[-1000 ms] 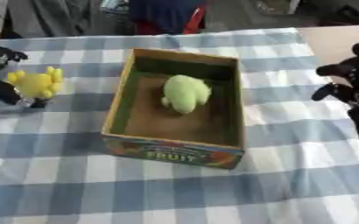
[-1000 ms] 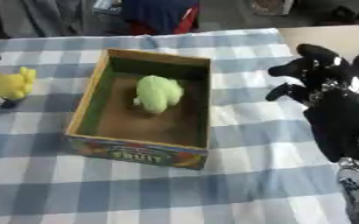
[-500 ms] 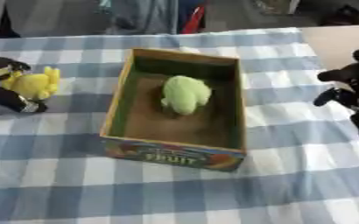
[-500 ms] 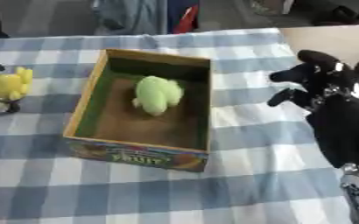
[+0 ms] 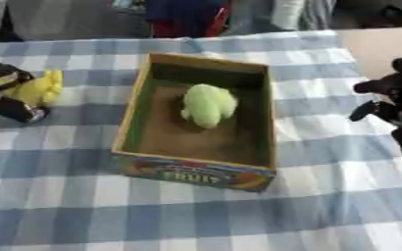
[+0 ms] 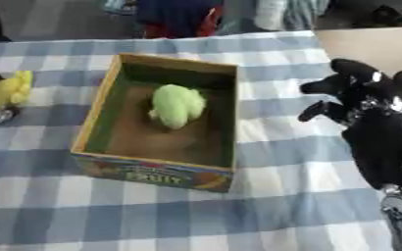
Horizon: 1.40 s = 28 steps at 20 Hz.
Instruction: Pick up objects on the table and place them in the box.
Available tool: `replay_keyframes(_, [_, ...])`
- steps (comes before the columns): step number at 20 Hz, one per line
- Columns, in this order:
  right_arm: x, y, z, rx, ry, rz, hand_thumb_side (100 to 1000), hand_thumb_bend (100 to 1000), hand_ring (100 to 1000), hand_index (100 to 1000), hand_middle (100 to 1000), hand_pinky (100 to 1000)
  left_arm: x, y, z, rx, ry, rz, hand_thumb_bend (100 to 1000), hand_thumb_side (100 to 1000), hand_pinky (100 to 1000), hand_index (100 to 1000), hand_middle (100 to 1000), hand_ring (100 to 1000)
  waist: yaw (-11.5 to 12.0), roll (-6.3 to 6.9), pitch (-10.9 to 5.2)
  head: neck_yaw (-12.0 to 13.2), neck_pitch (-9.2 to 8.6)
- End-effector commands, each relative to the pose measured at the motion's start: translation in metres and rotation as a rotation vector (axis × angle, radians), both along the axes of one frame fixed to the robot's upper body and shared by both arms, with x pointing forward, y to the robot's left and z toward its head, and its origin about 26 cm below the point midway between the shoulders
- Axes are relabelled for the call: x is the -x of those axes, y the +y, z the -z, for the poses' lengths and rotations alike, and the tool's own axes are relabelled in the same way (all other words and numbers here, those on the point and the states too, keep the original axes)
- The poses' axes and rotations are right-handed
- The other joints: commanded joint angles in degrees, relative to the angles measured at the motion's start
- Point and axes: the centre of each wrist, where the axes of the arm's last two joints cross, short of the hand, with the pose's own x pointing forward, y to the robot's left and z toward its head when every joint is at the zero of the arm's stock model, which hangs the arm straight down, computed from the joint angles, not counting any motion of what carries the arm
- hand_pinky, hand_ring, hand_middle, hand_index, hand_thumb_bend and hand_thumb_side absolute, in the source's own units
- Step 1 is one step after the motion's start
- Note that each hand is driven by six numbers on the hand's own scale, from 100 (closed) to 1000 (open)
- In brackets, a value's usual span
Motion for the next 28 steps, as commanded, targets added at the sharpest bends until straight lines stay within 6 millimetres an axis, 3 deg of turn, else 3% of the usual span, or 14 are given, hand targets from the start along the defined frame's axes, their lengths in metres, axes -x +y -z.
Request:
replay_keyframes(1, [0.003,-0.001,-0.007,0.011,-0.024,0.004,1000,100,757,847,631,559,0.005,0.003,-0.021,-0.002,-0.037,0.009,320,424,399,832,722,813,0.1,0.11,-1.36,-0.1,-0.26])
replay_keyframes(3, [0.003,-0.001,-0.006,0.013,-0.019,0.007,1000,100,758,847,630,559,0.005,0.003,-0.022,0.007,-0.016,0.027,367,430,401,833,720,813,0.2,0.15,-1.48,-0.2,-0.16])
replay_keyframes(10, [0.004,-0.001,-0.005,0.011,-0.008,0.011,1000,100,759,848,630,561,0.009,0.002,-0.031,0.006,-0.067,0.008,101,266,347,772,650,771,0.4,0.16,-2.00,-0.3,0.10])
replay_keyframes(13, [0.004,-0.001,-0.004,0.008,-0.004,0.009,1000,100,759,848,631,562,0.011,0.000,-0.035,-0.014,-0.111,-0.007,100,213,334,757,635,763,0.5,0.13,-2.31,-0.4,0.16])
replay_keyframes(15, [0.004,-0.001,-0.004,0.005,-0.002,0.008,1000,100,760,849,631,562,0.013,-0.002,-0.037,-0.027,-0.146,-0.017,100,159,293,712,579,728,0.5,0.11,-2.53,-0.4,0.22])
replay_keyframes(18, [0.004,-0.002,-0.004,0.000,0.001,0.004,1000,100,760,849,631,563,0.014,-0.007,-0.040,-0.043,-0.215,-0.043,100,174,228,626,488,663,0.5,0.09,-2.81,-0.4,0.25])
replay_keyframes(23, [0.004,-0.002,-0.004,-0.005,0.007,0.002,1000,100,761,849,631,565,0.018,-0.020,-0.047,-0.056,-0.312,-0.027,100,188,196,584,456,634,0.4,0.23,-3.27,-0.8,0.46])
replay_keyframes(28, [0.004,-0.002,-0.003,-0.008,0.015,-0.001,1000,100,761,849,630,565,0.026,-0.054,-0.062,-0.058,-0.376,0.109,100,207,176,575,449,620,0.4,0.25,-3.73,-1.8,1.18])
